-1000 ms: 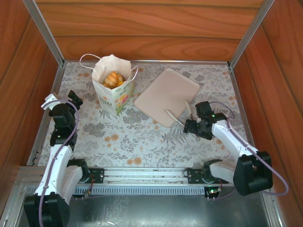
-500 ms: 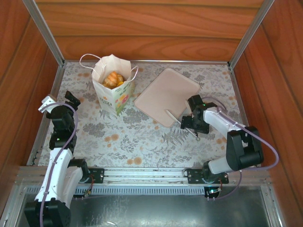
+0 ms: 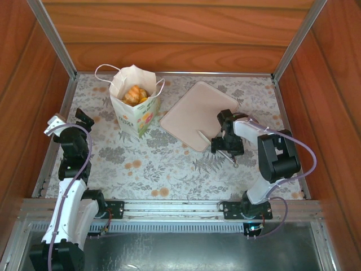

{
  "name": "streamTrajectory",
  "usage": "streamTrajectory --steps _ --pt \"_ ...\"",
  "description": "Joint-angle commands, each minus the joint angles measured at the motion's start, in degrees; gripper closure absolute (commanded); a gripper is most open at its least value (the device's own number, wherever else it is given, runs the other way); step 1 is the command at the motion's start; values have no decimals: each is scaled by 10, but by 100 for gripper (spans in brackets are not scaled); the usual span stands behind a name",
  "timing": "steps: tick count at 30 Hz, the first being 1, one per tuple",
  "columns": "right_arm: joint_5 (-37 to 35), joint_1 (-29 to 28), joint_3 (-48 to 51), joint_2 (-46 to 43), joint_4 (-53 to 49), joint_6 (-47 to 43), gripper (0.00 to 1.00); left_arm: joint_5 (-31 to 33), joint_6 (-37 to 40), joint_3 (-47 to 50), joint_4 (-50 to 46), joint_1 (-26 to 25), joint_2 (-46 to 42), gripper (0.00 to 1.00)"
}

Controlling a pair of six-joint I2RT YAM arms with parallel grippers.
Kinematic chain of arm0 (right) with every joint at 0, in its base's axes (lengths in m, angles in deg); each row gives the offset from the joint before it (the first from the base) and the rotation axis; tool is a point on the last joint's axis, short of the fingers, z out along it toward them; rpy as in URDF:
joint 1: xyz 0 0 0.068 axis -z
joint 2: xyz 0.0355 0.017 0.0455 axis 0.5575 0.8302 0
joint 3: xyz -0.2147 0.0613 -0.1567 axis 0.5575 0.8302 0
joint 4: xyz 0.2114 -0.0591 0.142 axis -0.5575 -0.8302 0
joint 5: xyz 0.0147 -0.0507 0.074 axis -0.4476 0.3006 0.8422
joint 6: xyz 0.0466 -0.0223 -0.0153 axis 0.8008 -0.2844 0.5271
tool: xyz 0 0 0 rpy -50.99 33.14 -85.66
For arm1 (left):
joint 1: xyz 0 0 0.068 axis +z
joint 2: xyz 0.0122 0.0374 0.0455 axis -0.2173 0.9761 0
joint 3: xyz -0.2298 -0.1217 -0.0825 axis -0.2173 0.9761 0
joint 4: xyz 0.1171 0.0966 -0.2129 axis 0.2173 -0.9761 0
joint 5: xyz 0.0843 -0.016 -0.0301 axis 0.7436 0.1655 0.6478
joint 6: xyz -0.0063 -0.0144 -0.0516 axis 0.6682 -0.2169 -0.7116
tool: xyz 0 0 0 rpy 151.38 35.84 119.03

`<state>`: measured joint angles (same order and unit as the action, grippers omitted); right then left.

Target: Take the fake bread out of the paper bag

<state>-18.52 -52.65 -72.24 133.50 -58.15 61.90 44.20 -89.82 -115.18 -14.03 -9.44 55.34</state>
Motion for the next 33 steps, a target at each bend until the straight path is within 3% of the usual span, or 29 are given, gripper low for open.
streamTrajectory --steps 1,9,23,29,33 --pt "-2 -1 -8 4 -12 -13 0 12 -3 0 -8 4 -3 0" --pt "-10 -10 -61 54 -17 -36 0 -14 -15 -8 -8 4 22 0" --pt "20 -82 -112 98 9 -17 2 -32 -21 -14 -8 5 33 0" --pt "17 -105 -98 80 31 -10 9 -38 -23 -17 -7 5 38 0" --pt "-2 -120 -84 67 39 -13 22 -46 -24 -29 -8 5 53 0"
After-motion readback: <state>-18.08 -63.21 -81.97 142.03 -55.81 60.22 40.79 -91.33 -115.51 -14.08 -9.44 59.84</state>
